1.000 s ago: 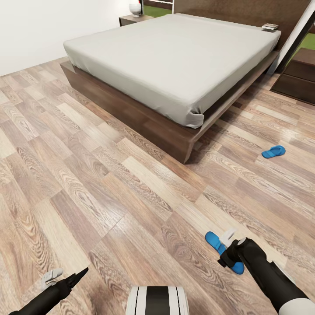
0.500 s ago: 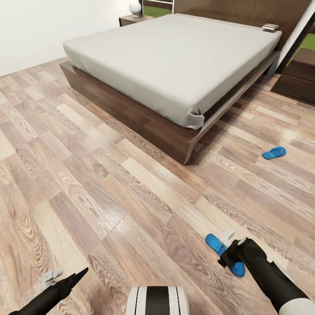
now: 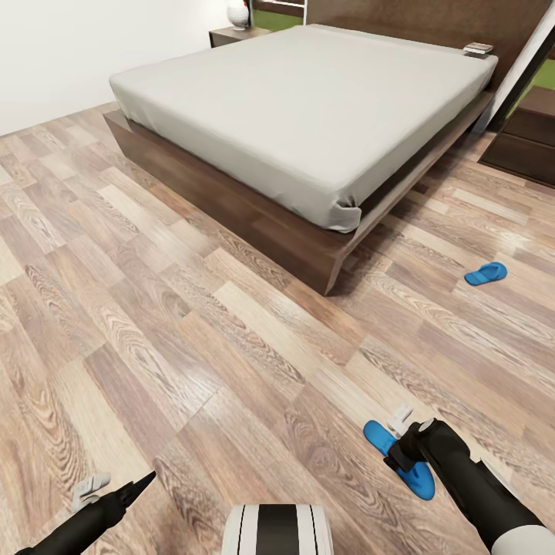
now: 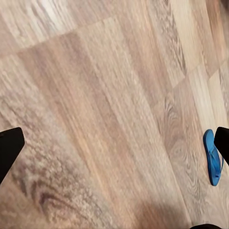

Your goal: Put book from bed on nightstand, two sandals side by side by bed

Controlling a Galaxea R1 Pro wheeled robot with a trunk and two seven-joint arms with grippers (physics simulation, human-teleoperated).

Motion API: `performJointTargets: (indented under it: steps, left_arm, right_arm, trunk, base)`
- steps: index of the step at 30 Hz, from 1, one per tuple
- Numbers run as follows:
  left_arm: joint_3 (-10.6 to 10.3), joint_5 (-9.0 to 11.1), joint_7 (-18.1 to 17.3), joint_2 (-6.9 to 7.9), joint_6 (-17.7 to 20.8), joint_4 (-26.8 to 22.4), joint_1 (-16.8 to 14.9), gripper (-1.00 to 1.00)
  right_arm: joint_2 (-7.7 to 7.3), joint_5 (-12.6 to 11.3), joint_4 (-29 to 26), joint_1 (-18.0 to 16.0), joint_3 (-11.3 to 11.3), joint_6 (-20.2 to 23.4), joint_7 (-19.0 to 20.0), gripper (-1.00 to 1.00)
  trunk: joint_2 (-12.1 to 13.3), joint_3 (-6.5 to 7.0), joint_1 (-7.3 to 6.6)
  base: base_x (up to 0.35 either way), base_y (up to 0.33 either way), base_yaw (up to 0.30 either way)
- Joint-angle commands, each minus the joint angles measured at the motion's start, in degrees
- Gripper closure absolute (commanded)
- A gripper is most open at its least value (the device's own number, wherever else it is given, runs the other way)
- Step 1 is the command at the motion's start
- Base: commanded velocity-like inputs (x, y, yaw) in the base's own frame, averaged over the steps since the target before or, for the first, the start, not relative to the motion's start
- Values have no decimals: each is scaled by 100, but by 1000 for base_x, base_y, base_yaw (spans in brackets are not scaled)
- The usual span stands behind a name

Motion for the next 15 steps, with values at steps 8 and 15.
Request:
performJointTargets:
  steps: [8, 15]
  left_arm:
    - [3, 49, -10, 0, 51, -4, -1, -100]
    - [3, 49, -14, 0, 51, -4, -1, -100]
  right_arm:
    - [-4, 61, -8, -3, 9, 12, 49, -100]
    - [-4, 61, -8, -3, 9, 10, 50, -100]
  trunk:
    - [-5, -70, 7]
    - [-15, -225, 25]
  base:
    - [0, 0, 0]
    - [0, 0, 0]
